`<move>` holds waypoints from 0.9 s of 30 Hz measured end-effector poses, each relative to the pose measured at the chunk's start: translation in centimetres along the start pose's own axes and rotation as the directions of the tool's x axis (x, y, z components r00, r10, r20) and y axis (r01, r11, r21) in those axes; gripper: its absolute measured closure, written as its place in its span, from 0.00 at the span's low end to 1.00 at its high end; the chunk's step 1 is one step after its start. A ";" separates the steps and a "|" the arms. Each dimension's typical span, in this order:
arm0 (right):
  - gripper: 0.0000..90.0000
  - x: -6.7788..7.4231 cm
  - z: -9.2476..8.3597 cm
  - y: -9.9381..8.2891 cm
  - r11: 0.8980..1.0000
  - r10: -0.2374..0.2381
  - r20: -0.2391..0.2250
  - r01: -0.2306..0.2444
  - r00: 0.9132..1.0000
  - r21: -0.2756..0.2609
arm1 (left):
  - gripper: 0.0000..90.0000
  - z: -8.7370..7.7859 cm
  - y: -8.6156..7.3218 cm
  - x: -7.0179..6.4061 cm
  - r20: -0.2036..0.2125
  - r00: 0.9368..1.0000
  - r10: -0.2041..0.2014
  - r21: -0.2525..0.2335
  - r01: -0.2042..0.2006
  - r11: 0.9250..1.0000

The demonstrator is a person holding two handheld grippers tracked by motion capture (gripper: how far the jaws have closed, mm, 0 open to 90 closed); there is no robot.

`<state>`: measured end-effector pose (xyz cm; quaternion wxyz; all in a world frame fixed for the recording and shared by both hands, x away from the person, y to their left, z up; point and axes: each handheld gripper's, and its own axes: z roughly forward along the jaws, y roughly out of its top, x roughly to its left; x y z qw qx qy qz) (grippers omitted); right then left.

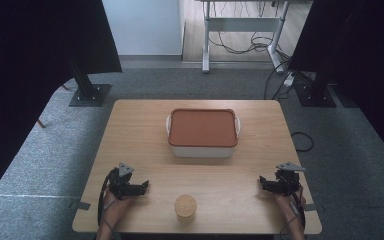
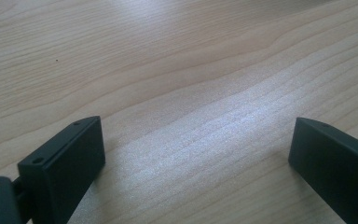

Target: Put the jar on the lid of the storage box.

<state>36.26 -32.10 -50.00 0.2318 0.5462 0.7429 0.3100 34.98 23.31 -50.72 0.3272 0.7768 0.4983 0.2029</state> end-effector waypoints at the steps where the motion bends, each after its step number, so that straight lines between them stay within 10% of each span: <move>1: 0.09 0.0 0.0 0.0 1.000 0.000 0.000 0.000 1.000 0.000 | 0.05 0.0 0.0 0.0 -0.002 1.000 -0.002 -0.002 0.002 1.000; 27: 0.10 0.0 -0.1 0.0 1.000 0.002 0.004 -0.002 1.000 -0.002 | 0.09 -2.7 0.9 -0.1 0.023 1.000 0.016 -0.193 -0.012 0.981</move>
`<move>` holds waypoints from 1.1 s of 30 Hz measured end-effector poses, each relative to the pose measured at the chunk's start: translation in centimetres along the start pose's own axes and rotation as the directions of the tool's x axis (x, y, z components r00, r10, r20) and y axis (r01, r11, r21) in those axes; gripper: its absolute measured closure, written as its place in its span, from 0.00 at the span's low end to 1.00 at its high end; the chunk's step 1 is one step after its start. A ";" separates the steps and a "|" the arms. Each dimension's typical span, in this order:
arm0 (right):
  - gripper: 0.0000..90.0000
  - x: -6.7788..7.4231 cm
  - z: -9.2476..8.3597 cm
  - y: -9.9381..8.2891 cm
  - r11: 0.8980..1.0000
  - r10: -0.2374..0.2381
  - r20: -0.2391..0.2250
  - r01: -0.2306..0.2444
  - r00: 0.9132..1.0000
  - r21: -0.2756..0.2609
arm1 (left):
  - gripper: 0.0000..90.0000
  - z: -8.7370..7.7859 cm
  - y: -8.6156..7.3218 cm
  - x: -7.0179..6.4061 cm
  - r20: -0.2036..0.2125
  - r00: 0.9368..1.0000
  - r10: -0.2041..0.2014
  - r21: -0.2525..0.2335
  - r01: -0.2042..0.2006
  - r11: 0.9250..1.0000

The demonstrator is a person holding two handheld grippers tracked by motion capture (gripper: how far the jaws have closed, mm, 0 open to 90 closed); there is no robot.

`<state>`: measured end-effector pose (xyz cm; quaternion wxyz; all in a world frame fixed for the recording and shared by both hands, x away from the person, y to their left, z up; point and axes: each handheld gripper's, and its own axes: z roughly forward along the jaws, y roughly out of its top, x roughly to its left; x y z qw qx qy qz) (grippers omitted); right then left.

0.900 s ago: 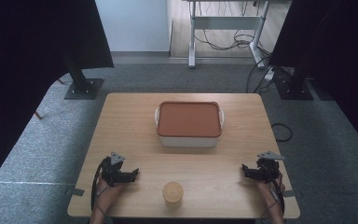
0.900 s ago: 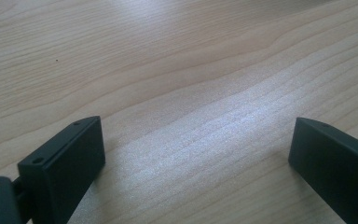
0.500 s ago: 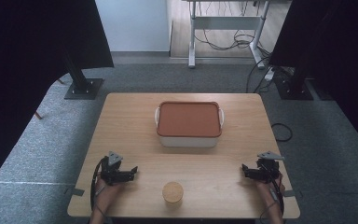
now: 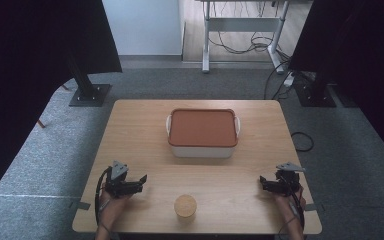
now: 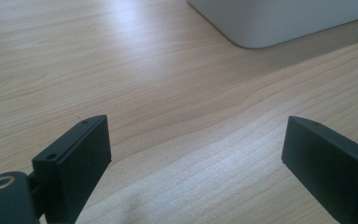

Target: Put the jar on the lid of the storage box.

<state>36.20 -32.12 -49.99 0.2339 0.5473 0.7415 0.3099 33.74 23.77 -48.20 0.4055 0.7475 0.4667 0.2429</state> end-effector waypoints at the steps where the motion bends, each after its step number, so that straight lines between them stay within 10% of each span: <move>1: 0.10 0.0 0.0 0.0 1.000 0.000 0.000 0.000 1.000 0.000 | 0.09 -0.1 0.0 0.0 0.002 1.000 0.001 -0.002 -0.001 1.000; 33: 0.10 0.0 0.0 0.0 1.000 0.001 0.000 -0.001 1.000 0.001 | 0.09 -2.3 0.9 -1.5 0.033 0.999 0.038 -0.058 -0.036 0.998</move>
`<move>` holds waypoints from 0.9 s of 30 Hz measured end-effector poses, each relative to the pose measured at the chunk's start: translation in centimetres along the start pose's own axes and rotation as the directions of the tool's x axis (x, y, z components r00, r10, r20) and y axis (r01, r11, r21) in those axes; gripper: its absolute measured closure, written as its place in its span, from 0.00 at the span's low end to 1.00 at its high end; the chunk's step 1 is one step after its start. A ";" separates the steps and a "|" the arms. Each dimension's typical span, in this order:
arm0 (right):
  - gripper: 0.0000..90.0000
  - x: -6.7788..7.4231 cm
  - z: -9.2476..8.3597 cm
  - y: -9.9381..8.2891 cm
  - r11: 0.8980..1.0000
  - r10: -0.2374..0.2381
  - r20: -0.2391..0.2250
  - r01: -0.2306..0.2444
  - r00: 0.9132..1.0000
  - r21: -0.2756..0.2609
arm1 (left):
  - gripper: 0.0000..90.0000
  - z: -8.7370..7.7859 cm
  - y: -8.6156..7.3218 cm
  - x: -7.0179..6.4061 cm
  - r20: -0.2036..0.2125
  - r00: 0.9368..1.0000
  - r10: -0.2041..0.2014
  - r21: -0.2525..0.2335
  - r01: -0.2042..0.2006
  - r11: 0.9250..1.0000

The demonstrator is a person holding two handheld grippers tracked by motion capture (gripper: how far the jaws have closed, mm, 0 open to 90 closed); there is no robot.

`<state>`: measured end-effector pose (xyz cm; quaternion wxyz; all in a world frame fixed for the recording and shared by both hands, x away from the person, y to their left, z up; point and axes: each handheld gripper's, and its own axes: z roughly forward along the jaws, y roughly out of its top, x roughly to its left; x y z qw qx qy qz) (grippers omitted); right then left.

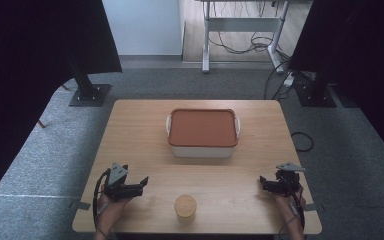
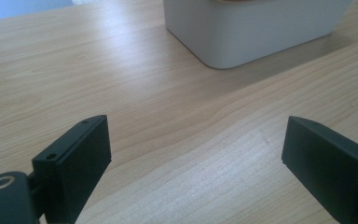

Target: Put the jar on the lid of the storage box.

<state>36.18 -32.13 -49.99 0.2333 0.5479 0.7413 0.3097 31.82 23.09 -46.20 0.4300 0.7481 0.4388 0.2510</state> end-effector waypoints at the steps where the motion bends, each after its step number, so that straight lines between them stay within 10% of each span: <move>1: 0.10 0.0 0.0 0.0 1.000 0.000 0.000 0.000 1.000 0.000 | 0.09 -0.1 0.0 -0.1 0.003 1.000 -0.001 -0.003 0.001 1.000; 27: 0.09 0.0 0.0 0.0 1.000 -0.005 -0.005 0.005 1.000 0.000 | 0.04 -2.0 -0.2 -3.0 0.072 0.997 0.024 -0.045 -0.020 0.999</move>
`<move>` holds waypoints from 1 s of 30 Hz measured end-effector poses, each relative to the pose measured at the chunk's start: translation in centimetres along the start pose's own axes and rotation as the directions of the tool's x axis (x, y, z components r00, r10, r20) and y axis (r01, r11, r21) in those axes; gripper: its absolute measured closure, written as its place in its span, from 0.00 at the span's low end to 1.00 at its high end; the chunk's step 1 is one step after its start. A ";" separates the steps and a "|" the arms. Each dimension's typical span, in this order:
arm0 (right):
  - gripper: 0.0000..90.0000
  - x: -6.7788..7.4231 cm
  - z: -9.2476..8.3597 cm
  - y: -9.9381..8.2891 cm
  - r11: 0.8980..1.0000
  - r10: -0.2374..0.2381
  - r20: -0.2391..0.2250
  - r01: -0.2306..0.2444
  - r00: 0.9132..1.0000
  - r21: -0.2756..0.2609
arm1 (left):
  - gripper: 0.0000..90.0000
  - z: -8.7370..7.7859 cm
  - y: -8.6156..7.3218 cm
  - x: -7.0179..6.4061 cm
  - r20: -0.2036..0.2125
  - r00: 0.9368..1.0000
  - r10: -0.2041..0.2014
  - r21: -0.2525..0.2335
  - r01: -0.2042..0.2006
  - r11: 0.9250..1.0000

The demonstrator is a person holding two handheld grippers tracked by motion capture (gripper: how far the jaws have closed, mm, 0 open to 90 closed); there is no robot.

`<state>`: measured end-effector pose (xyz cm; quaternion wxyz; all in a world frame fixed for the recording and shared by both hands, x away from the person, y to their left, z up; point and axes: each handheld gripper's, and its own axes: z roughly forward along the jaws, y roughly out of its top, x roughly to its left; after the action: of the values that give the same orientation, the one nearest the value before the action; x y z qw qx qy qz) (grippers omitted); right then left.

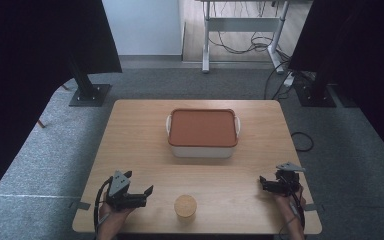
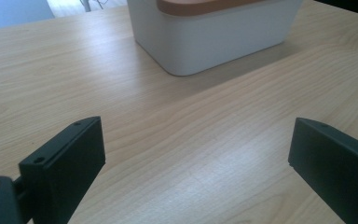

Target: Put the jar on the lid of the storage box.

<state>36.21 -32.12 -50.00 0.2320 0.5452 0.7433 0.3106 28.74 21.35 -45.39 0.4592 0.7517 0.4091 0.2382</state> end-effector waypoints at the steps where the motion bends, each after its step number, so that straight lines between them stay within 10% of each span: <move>1: 0.09 0.0 0.0 0.0 1.000 0.000 0.000 0.000 1.000 0.000 | 0.04 0.0 0.0 -0.1 0.003 1.000 0.001 -0.001 -0.001 1.000; 30: 0.09 0.0 0.0 0.0 1.000 -0.008 -0.009 0.008 1.000 0.001 | 0.04 -1.1 -1.0 -4.3 0.124 0.992 -0.005 -0.032 0.009 0.999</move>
<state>36.24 -32.09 -50.00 0.2298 0.5410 0.7467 0.3115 25.17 18.60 -45.67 0.4965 0.7561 0.3787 0.1961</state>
